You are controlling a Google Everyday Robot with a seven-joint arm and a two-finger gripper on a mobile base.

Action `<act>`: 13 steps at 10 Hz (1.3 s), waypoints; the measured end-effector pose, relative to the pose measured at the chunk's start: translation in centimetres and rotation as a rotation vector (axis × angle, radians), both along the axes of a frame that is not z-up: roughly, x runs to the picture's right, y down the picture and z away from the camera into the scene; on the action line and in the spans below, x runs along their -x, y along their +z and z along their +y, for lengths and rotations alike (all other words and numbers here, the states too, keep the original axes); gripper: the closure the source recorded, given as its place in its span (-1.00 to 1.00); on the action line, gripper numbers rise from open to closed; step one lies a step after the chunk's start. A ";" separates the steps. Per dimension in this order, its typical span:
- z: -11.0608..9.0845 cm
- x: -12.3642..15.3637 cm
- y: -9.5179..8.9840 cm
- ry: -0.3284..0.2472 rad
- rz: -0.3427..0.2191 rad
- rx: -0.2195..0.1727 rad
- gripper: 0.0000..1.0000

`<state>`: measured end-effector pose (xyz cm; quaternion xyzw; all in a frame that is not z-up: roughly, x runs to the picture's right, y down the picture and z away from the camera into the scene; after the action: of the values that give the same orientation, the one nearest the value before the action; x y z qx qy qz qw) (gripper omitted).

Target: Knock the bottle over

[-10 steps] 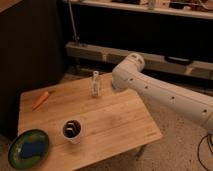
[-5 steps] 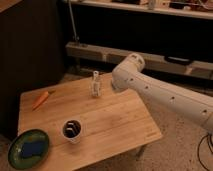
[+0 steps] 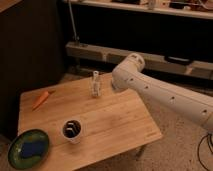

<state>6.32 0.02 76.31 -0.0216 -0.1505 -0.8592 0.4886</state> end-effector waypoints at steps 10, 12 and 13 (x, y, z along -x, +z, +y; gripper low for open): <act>-9.8 -5.3 5.3 0.350 -0.129 -0.066 0.93; -9.9 -5.6 6.0 0.460 -0.239 -0.013 0.93; -9.6 -4.7 6.3 0.440 -0.263 -0.006 0.93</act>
<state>11.00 -9.58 82.57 0.1251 -0.2113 -0.7281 0.6399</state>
